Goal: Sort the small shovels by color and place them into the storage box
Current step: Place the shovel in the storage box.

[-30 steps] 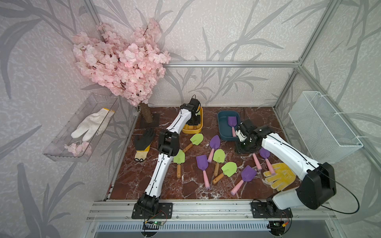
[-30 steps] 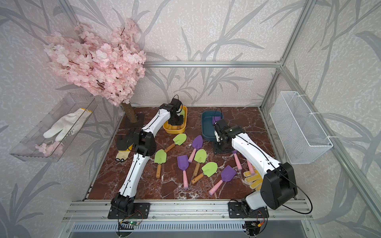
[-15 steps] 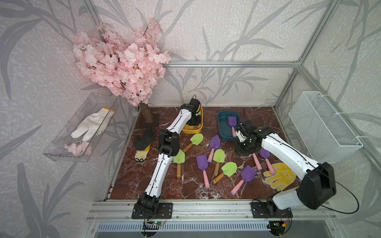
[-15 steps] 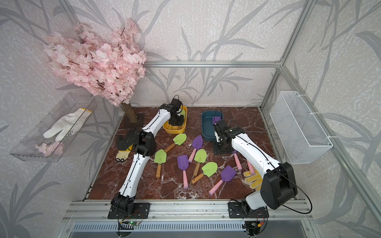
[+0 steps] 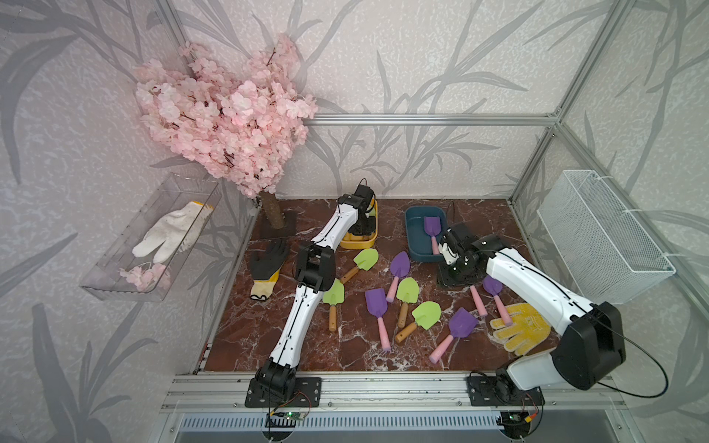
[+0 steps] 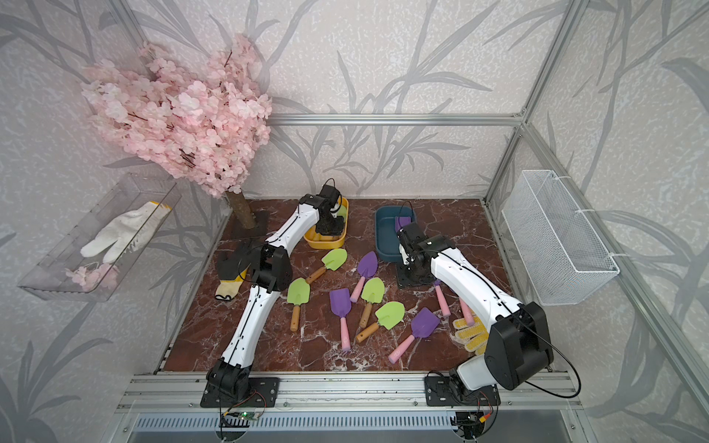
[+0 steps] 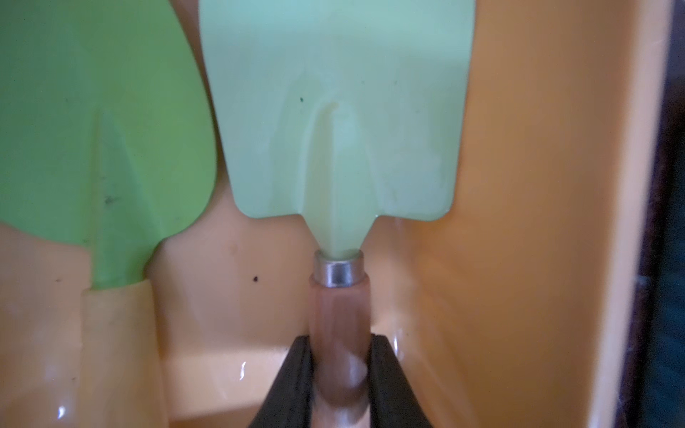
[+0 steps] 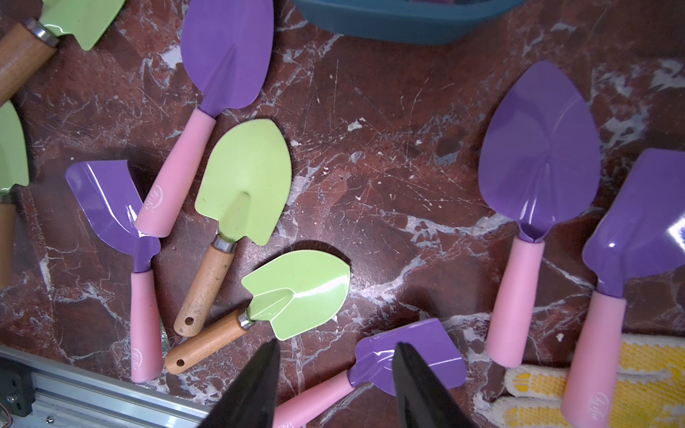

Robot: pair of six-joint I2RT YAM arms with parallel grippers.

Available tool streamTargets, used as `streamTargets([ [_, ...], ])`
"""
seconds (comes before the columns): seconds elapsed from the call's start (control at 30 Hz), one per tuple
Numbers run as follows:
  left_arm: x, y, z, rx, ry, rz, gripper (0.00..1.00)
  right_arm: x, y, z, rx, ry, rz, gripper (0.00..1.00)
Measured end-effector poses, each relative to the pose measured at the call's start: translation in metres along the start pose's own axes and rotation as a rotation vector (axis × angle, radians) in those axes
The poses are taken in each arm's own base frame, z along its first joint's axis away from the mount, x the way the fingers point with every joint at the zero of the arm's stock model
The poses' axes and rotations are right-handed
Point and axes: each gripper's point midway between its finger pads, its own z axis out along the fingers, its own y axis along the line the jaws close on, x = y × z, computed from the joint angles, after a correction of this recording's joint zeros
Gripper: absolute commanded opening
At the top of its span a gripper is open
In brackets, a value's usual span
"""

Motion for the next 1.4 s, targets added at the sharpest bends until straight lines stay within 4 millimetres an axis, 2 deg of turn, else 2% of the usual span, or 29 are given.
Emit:
streamTargets([
  [0.27,0.0,0.0,0.001,-0.001,0.001,0.0,0.32,0.0,0.0,0.0,0.001,0.001,-0.001,0.54],
  [0.53,0.0,0.0,0.001,-0.001,0.001,0.001,0.33,0.0,-0.001,0.0,0.008,-0.001,-0.001,0.54],
  [1.17,0.001,0.005,0.0,-0.029,0.003,0.026,0.51,-0.001,-0.003,-0.001,0.018,-0.004,0.0,0.54],
  [1.3,-0.001,0.004,-0.006,-0.029,-0.004,0.036,0.54,-0.003,-0.004,-0.005,0.026,-0.007,0.0,0.54],
  [1.4,-0.006,0.0,-0.024,-0.029,-0.031,0.043,0.57,-0.006,-0.004,-0.011,0.035,-0.017,0.001,0.54],
])
